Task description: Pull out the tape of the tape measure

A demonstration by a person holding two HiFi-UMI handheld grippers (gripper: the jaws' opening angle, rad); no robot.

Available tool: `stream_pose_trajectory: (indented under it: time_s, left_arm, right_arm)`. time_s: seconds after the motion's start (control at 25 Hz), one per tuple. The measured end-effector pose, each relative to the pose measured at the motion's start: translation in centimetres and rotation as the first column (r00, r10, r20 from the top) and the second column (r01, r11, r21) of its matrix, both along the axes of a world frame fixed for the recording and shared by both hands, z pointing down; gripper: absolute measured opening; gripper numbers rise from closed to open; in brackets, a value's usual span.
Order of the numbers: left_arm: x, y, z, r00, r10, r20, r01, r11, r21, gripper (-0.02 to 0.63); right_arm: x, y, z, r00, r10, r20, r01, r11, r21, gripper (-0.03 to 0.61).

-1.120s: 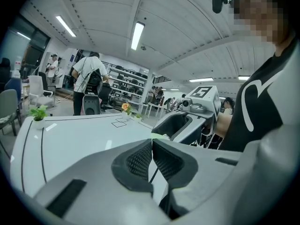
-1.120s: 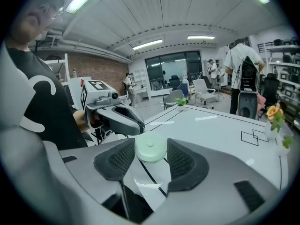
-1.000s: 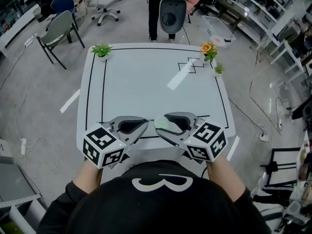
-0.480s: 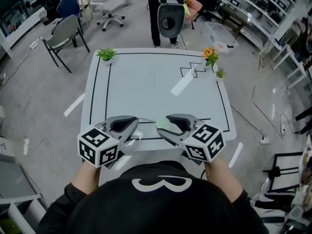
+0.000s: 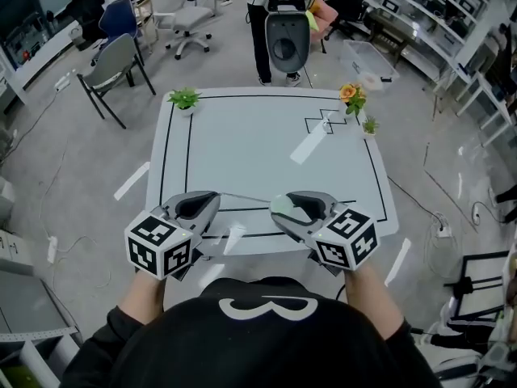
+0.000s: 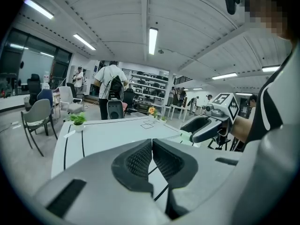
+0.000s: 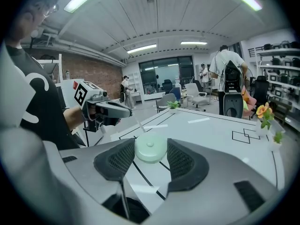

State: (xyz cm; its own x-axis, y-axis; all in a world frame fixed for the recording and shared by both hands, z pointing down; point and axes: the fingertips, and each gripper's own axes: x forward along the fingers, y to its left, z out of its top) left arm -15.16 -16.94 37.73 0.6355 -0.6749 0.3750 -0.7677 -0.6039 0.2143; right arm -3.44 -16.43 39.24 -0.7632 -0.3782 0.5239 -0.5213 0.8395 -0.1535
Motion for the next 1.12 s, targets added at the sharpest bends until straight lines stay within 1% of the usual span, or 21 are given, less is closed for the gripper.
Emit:
stream_pose_trajectory:
  time_s: [0.24,0.52,0.64,0.72,0.84,0.96,1.12]
  left_arm:
    - [-1.9,-0.6,-0.4,0.999,-0.038,-0.003,0.038,0.999,-0.017,0.012]
    - [-3.5,-0.9,-0.9,0.998,-0.057,-0.009,0.057,0.998,-0.013,0.012]
    - [-4.1,-1.2,-0.8,0.996,-0.09,-0.002,0.09,0.996,-0.003,0.012]
    - [-4.4,-1.2,-0.7,0.994,-0.105,-0.014,0.105,0.994,-0.005,0.012]
    - [-5.0,-0.9,-0.7,0.993,-0.117,-0.017,0.117,0.993,0.004,0.012]
    - [-5.7,-0.9,-0.5,0.989,-0.15,-0.011,0.15,0.989,0.017,0.012]
    - [-6.5,-0.8,-0.1,0.985,-0.174,-0.014,0.174,0.985,-0.003,0.012]
  right_arm:
    - [0.0,-0.9,-0.4,0.999,0.035,0.006,-0.035,0.999,-0.001,0.219]
    - [0.4,-1.1,-0.8,0.998,0.051,-0.027,-0.051,0.999,0.015,0.219]
    - [1.3,-1.5,-0.6,0.996,0.069,-0.05,-0.068,0.997,0.021,0.219]
    - [1.7,-1.7,-0.7,0.995,0.077,-0.056,-0.076,0.997,0.021,0.219]
    - [1.9,-1.8,-0.7,0.995,0.076,-0.062,-0.074,0.997,0.025,0.219]
    - [2.3,-2.3,-0.4,0.995,0.077,-0.065,-0.075,0.997,0.029,0.219]
    - [2.6,-2.7,-0.2,0.995,0.076,-0.06,-0.075,0.997,0.019,0.219]
